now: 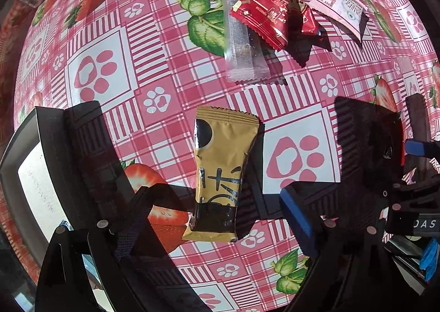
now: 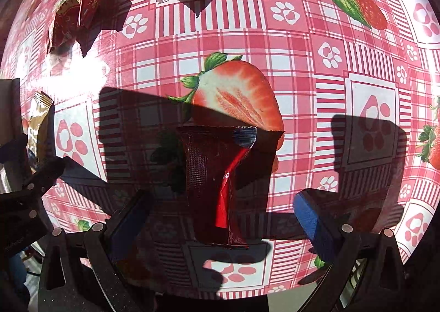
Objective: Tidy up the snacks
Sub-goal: 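Lift the gold packet with the left tool while the right lifts the red packet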
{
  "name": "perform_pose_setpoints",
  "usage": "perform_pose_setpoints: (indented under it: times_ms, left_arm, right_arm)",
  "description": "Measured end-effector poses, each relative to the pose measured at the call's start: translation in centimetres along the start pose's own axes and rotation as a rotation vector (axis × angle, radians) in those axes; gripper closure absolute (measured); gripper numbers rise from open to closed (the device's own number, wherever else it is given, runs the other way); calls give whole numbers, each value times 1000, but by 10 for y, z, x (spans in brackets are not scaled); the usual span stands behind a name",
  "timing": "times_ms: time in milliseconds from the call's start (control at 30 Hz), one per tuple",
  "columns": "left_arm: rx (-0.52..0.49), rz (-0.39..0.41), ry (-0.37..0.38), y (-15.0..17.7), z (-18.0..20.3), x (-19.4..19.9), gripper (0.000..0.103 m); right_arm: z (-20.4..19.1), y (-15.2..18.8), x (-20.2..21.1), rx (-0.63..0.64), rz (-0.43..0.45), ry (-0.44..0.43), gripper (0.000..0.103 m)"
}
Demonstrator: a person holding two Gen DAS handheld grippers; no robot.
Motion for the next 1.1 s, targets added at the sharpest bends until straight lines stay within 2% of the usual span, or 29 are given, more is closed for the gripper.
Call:
perform_pose_setpoints:
  times_ms: [33,233,300,433,467,867,1100]
  left_arm:
    - [1,-12,0,-1,4,-5,0]
    - [2,12,4,-26,-6,-16,0]
    - [3,16,3,-3,7,-14,0]
    - [2,21,4,5,5,-10,0]
    - [2,21,4,9,5,1,0]
    - [1,26,5,4,2,-1,0]
    - [5,30,6,3,1,0,0]
  right_arm:
    - [0,1,1,-1,1,0,0]
    - [-1,2,1,-1,7,1,0]
    - [-1,2,2,-2,10,1,0]
    - [-1,3,2,-4,10,1,0]
    - [-1,3,2,-4,8,1,0]
    - [0,3,2,-2,35,3,0]
    - [-1,3,1,-2,13,2,0]
Point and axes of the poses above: each gripper's, at about its wrist camera, not at the fingertips, and x roughly against the way its jaws point, z to its right, y to its underside, the point moved 3 cm from there along -x, roughly the way its jaws point, and after that the axes turned 9 degrees about y, right-handed, at the moved point
